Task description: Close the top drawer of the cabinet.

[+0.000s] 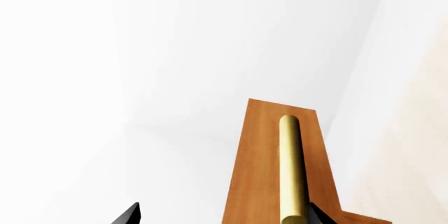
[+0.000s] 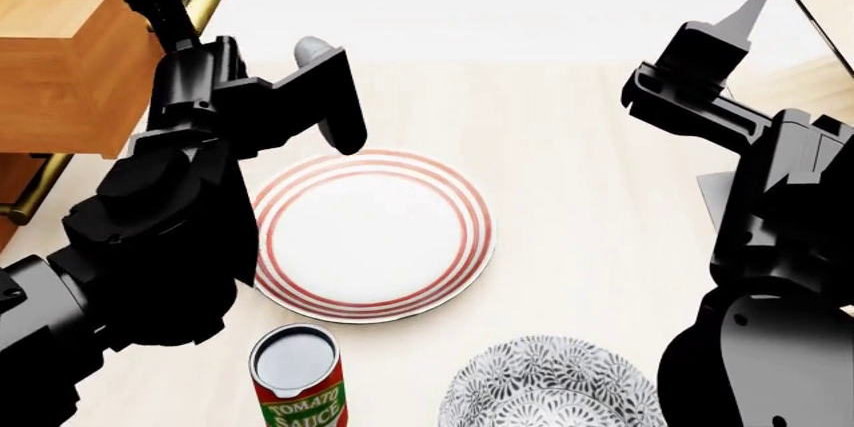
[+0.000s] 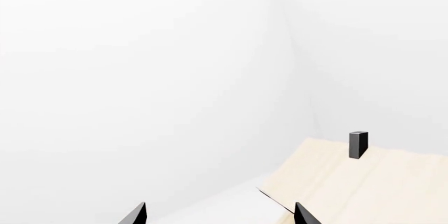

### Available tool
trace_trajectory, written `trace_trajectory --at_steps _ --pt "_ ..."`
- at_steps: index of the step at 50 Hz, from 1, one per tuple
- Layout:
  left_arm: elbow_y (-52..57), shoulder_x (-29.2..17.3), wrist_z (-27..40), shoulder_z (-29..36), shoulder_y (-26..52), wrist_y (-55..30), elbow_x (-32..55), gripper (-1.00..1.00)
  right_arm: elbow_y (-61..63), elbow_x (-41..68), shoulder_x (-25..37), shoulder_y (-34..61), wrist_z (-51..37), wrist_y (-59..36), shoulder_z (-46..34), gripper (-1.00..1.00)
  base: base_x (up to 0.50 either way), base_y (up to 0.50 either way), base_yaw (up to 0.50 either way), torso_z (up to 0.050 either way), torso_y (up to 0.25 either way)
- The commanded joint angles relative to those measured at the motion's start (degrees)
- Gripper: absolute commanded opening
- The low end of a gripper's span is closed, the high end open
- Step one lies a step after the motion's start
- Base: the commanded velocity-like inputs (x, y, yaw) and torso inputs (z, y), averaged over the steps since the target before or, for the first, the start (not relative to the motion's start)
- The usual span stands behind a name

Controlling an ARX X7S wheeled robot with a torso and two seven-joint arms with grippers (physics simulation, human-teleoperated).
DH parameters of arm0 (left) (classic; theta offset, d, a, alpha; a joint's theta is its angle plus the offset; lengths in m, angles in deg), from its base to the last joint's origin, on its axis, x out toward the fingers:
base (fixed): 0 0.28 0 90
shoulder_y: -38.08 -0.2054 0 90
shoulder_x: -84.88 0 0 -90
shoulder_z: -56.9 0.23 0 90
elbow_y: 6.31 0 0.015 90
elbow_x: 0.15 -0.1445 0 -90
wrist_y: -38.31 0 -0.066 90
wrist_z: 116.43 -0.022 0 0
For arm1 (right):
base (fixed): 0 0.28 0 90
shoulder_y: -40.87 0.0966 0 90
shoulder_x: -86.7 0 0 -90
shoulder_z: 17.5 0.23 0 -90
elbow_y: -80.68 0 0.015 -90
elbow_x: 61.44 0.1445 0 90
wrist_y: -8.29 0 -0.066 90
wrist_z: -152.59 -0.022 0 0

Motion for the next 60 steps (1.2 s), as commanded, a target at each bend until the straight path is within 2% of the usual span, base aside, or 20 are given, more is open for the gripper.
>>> trace_trajectory --at_steps 1,21,46,57,60 --pt "-3.8 0.0 6.8 -0.7 0.4 -3.7 8.7 1.00 0.3 0.6 0.2 0.5 -0.6 -0.4 -0.3 1.00 0.00 0.00 0.00 0.000 0.000" --pt "-10.5 0.0 2.0 -0.9 -0.7 -2.6 6.3 1.00 1.8 1.8 0.8 0.7 -2.0 -1.7 0.0 1.00 0.00 0.00 0.00 0.000 0.000" --pt "-18.3 0.0 0.1 -1.8 -0.4 -0.4 4.1 1.00 2.9 3.2 1.7 0.5 -2.6 -2.0 0.2 1.00 0.00 0.00 0.00 0.000 0.000" --pt "-23.3 0.0 -1.0 -3.3 0.6 0.5 3.1 1.00 4.3 4.0 2.1 0.4 -3.2 -2.7 0.3 1.00 0.00 0.00 0.00 0.000 0.001" --pt "-24.0 0.0 -1.5 -5.8 0.8 -0.2 0.9 1.00 4.5 4.1 2.1 0.5 -3.5 -2.9 0.2 1.00 0.00 0.00 0.00 0.000 0.000"
